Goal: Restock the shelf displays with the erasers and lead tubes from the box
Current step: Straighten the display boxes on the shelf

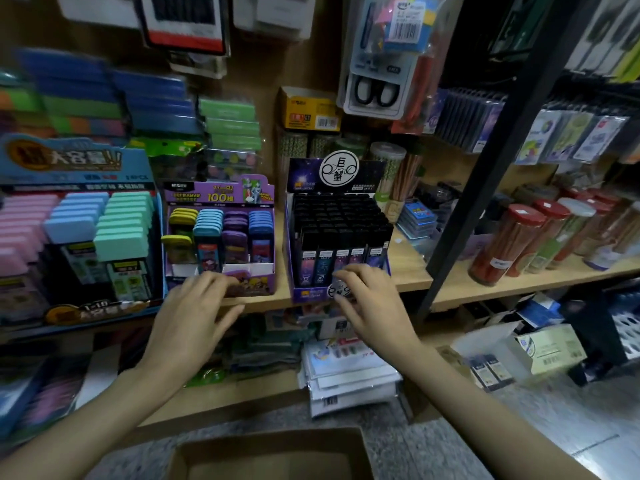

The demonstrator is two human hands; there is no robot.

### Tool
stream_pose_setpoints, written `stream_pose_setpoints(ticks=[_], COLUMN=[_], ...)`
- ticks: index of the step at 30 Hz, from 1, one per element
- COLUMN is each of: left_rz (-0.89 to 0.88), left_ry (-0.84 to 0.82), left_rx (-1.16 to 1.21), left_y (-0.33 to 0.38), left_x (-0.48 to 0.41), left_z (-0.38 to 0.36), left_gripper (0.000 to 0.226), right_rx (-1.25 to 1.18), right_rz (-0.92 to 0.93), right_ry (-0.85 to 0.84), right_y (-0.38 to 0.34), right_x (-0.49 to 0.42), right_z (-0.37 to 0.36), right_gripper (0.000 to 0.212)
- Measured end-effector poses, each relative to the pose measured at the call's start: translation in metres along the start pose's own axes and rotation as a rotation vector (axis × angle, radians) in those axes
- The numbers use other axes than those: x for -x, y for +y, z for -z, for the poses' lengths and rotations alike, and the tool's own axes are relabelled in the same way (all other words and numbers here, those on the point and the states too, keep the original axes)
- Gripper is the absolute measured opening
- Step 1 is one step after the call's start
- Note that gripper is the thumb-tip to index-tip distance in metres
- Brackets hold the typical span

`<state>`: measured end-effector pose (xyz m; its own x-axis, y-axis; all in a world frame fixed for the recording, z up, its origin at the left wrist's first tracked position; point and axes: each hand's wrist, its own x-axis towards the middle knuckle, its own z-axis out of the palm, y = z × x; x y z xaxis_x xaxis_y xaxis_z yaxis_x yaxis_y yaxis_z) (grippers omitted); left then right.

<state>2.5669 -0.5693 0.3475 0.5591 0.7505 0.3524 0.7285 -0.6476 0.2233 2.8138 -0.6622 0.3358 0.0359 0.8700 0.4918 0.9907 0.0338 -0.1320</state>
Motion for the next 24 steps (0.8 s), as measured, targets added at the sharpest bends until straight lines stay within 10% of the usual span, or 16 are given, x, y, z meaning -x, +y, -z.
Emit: stream_pose_setpoints(ticks=[24], left_rz=[0.040], left_ry=[0.173], left_rx=[0.137], left_y=[-0.003], left_x=[-0.022], left_z=[-0.035], left_gripper=[0.011], right_rx=[-0.274], right_rz=[-0.132], right_ry=[0.188], right_y=[-0.002], right_x=[-0.015], right_z=[-0.045], right_gripper=[0.008])
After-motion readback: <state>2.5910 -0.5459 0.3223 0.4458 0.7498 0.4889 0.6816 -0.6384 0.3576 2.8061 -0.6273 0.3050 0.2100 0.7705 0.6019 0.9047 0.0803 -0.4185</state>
